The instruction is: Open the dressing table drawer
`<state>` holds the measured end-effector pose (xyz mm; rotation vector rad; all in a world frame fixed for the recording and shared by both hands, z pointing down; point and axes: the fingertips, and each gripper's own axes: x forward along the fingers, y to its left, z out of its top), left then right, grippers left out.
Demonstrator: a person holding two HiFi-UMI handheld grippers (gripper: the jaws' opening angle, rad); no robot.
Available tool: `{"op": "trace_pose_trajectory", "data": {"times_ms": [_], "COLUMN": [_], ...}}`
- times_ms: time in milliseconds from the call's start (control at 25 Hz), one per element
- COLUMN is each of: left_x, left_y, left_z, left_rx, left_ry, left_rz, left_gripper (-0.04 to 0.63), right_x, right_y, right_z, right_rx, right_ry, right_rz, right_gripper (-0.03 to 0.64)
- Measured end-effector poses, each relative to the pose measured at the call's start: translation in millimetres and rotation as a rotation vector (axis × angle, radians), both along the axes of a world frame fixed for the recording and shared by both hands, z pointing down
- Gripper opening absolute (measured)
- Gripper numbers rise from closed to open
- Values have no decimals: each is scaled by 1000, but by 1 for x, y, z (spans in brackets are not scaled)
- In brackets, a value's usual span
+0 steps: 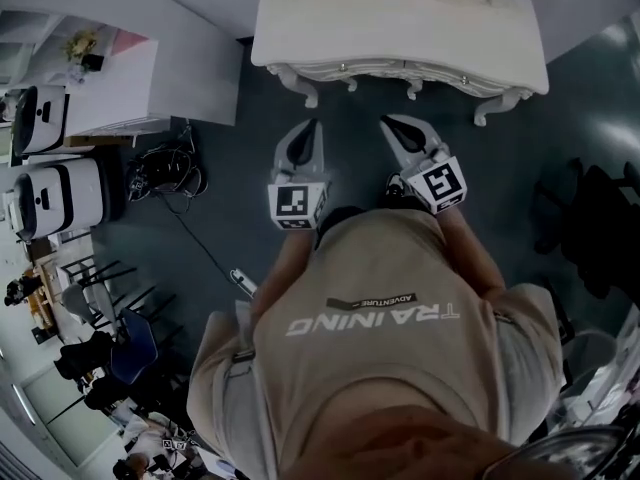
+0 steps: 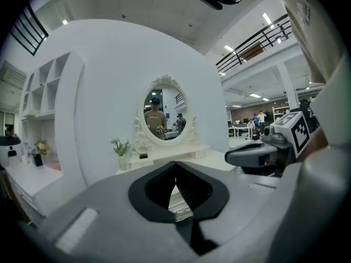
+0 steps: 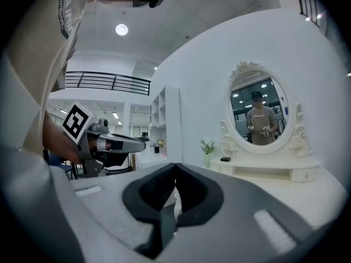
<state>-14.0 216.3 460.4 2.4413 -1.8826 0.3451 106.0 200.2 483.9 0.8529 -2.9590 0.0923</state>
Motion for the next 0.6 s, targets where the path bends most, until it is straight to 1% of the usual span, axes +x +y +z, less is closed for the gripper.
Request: {"op": "trace_pose_trajectory", "data": {"times_ms": [240, 400, 600], "left_x": [-10, -38, -77], "left_y": [-21, -39, -78], "left_z": [19, 31, 30], "left_rx": [-44, -66, -52], "left_ry": [15, 41, 72], "left_rz": [-56, -88, -84], "left_gripper": [8, 8, 8], "right_x": [-8, -26, -53], "right_y": [-34, -60, -99], "right_z": [25, 43, 32], "right_rx": [-48, -101, -86], "right_ry": [25, 50, 83], "right_rz": [-36, -42, -18], "right_gripper": [3, 3, 3]}}
